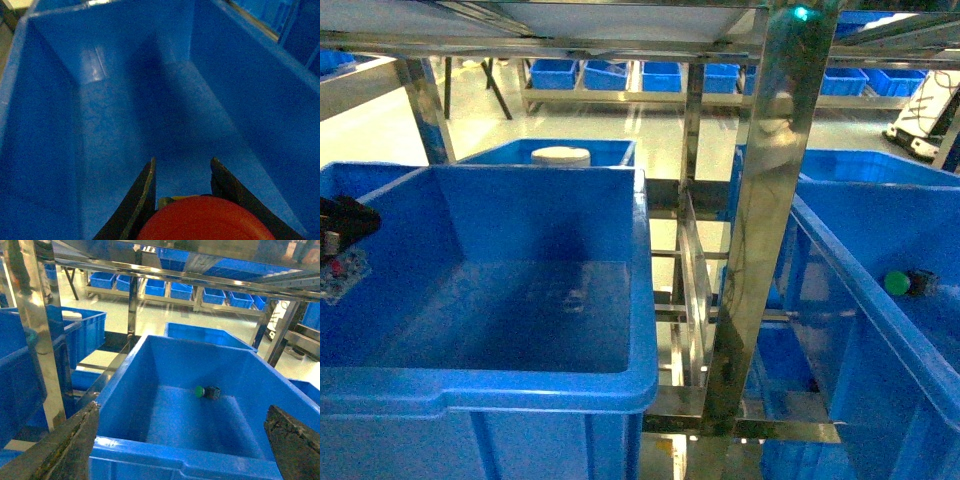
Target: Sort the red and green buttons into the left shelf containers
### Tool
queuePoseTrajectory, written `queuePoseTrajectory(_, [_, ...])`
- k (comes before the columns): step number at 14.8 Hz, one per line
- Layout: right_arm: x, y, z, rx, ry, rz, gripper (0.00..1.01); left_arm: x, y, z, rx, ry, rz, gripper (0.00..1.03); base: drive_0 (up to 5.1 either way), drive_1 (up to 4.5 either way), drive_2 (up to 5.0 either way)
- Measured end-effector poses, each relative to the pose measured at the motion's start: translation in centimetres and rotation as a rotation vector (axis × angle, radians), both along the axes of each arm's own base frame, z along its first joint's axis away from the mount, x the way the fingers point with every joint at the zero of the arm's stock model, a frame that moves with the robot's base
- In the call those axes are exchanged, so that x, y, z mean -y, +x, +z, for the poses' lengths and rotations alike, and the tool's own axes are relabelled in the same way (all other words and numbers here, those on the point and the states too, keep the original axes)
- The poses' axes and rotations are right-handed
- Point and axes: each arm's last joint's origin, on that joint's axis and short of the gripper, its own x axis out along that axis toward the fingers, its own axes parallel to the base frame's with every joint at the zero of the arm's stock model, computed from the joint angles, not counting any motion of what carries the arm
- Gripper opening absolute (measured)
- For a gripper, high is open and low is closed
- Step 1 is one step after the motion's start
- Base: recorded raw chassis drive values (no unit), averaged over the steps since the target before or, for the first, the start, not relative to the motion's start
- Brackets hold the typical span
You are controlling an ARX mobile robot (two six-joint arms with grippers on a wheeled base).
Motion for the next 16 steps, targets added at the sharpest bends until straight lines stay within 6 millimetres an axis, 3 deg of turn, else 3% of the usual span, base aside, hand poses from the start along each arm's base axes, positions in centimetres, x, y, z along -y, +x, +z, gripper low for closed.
queuePoseTrajectory(5, [0.0, 0.0, 0.0, 0.000, 0.000, 0.000, 0.98, 1.3, 7.5, -2.6, -0.123, 0.092, -0.050, 0.29, 0.0, 0.00, 0.0])
queuePoseTrajectory(7, [0.0, 0.0, 0.0, 0.000, 0.000, 0.000, 0.98, 1.4, 9.4, -4.6, -0.156, 0.091, -0.044, 0.30, 0.0, 0.00, 0.0])
queuePoseTrajectory(8, [0.0, 0.0, 0.0, 0.000, 0.000, 0.000, 0.98, 1.1, 9.8, -5.7, -0.169, 0.091, -0.033, 0.43, 0.0, 0.00, 0.0])
queuePoseTrajectory(11, [0.0, 0.0, 0.0, 0.000, 0.000, 0.000, 0.98, 0.6, 10.1, -5.8, -0.141, 0.040, 0.002, 0.79, 0.0, 0.00, 0.0])
queuePoseTrajectory(13, [0.0, 0.0, 0.0, 0.000, 0.000, 0.000, 0.98, 0.6, 9.1, -5.7, -0.146, 0.018, -0.004, 1.00, 0.0, 0.00, 0.0])
queuePoseTrajectory(16, [0.0, 0.0, 0.0, 0.000, 0.000, 0.000, 0.98, -0.1, 5.4, -3.8, -0.103, -0.027, 0.009, 0.98, 0.0, 0.00, 0.0])
